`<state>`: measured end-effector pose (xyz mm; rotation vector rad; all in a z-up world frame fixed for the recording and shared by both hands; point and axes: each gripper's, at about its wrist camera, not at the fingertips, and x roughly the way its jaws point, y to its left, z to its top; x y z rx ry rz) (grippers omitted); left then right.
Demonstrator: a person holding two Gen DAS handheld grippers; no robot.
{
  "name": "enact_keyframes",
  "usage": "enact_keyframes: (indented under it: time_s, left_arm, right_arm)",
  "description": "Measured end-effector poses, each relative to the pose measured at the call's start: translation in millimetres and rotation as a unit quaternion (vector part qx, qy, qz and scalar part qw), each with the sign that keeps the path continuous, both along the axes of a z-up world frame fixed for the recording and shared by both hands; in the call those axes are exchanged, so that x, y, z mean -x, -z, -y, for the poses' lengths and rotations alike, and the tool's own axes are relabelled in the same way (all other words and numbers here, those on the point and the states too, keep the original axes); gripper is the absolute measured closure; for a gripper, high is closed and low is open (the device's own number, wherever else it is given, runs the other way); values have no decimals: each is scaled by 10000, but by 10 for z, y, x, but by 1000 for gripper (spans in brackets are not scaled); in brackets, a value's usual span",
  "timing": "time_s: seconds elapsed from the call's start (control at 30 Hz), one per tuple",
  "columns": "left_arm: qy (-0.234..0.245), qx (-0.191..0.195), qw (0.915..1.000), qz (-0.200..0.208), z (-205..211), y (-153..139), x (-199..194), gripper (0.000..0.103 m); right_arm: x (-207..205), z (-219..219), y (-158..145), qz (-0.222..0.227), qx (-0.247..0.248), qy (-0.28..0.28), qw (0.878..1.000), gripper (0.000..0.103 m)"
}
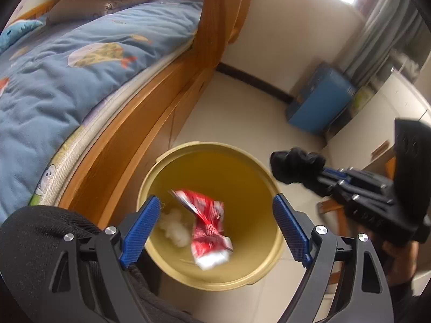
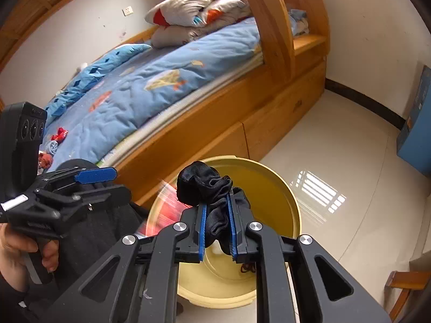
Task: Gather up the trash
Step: 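Open both grippers to drop the wrapper and scrunchie into the bucket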
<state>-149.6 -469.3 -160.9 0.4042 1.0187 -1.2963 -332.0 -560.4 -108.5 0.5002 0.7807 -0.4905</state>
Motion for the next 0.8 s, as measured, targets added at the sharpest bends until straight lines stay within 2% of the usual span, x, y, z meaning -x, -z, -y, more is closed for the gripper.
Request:
enact_keyframes:
  time_s: [0.17,0.4,0.47,0.5,0.53,0.7,0.8]
  left_arm:
    - [-57,-108,9999,64,-39,49,-59,18]
    - [-80,-43,9996,260,-81,-27,-75,18]
    - [-98,-28,9996,249,-93,-41,-92,18]
    - [-113,-21,9996,262,-100,-49,-98,18]
    - [-144,-3,9995,286,-113,-63,-108,18]
    - [-213,63,9992,346,-170,-122,-142,18]
    - [-269,133,9985,448,-225,-175,-165,18]
  right_arm:
    - [-19,5,105,-90,-128,-25,9999,90]
    - [-83,-26,173,-209,-208,-149,9995,88]
    - [-106,-29,205,-315,-217,-181,9991,75]
    - [-125,-30,236,-418,-233,-215,9986,48]
    - [-132,-31,262,-500,-238,-208,9982,31]
    - [-117,-23,349,-617,-227,-99,9978,31]
    - [-111,-33,314,-486,-251,-118,9984,31]
